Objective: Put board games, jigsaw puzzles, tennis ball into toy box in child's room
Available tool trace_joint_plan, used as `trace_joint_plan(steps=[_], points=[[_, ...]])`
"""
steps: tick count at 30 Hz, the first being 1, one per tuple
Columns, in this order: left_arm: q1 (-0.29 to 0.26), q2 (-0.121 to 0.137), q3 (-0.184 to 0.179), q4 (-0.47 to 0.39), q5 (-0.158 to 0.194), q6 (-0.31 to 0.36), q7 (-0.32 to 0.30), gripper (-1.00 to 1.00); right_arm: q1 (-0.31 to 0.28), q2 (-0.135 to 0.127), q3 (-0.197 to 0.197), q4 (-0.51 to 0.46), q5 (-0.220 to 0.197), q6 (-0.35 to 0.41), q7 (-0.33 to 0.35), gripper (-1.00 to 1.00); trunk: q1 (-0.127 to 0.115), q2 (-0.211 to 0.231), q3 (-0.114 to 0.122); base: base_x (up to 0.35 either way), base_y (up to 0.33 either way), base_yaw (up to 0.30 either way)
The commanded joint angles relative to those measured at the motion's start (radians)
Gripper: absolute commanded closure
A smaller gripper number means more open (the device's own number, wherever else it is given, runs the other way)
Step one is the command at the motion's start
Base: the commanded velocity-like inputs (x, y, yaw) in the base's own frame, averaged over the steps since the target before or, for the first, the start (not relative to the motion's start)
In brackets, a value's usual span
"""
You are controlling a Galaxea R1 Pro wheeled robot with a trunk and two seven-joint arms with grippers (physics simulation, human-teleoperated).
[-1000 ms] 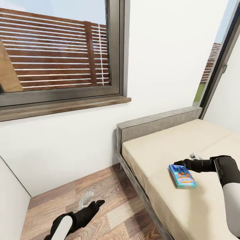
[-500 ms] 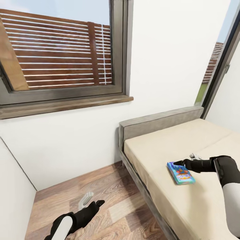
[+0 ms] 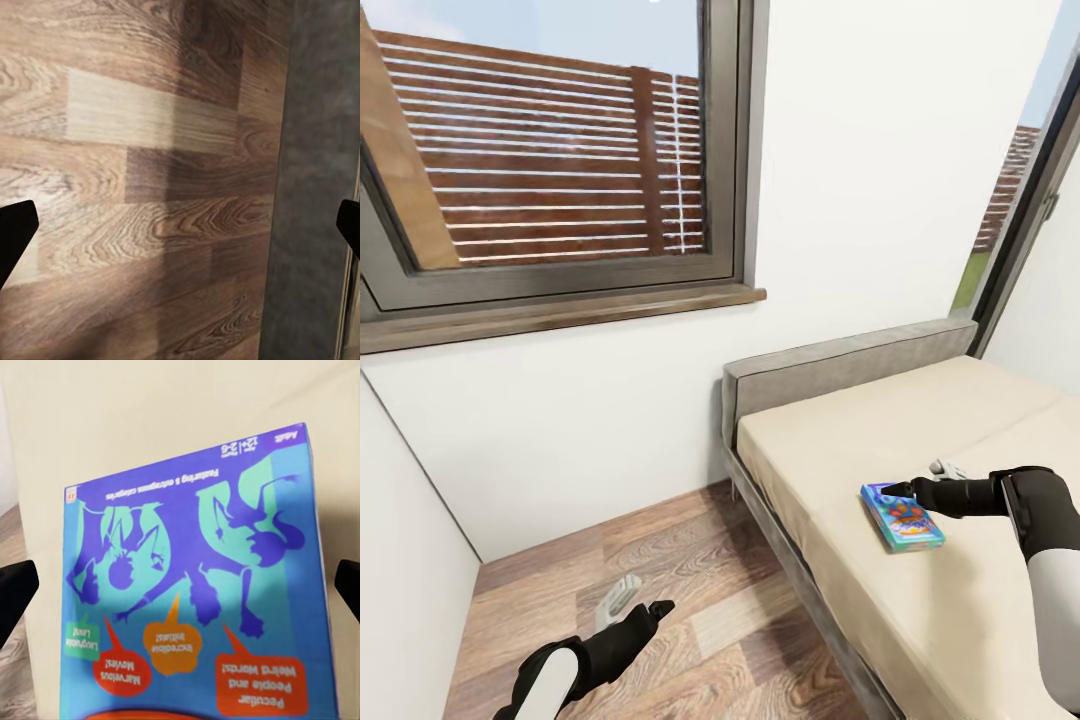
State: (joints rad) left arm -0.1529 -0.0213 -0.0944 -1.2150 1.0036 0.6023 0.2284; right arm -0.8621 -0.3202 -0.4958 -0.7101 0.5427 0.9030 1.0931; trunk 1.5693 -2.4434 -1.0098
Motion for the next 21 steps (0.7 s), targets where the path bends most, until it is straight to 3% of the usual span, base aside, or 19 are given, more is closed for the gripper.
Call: trace_joint_plan(steps=[1, 16, 21], points=[[0.0, 0.0, 0.0, -0.001, 0.01, 0.002, 0.009, -1.0, 0.0, 0.001, -0.003, 0.047, 0.017, 0.013, 0.009, -1.0, 0.0, 0.0, -0.001, -0.012, 0.0, 0.009], [0.0, 0.0, -0.001, -0.001, 0.01, 0.002, 0.009, -1.0, 0.0, -0.003, -0.003, 0.047, 0.017, 0.02, 0.018, -1.0, 0.0, 0.0, -0.001, -0.005, 0.0, 0.003], [0.0, 0.0, -0.001, -0.001, 0.01, 0.002, 0.009, -1.0, 0.001, -0.008, -0.002, 0.047, 0.015, 0.019, 0.087, -1.0, 0.0, 0.0, -0.001, 0.0, 0.0, 0.0]])
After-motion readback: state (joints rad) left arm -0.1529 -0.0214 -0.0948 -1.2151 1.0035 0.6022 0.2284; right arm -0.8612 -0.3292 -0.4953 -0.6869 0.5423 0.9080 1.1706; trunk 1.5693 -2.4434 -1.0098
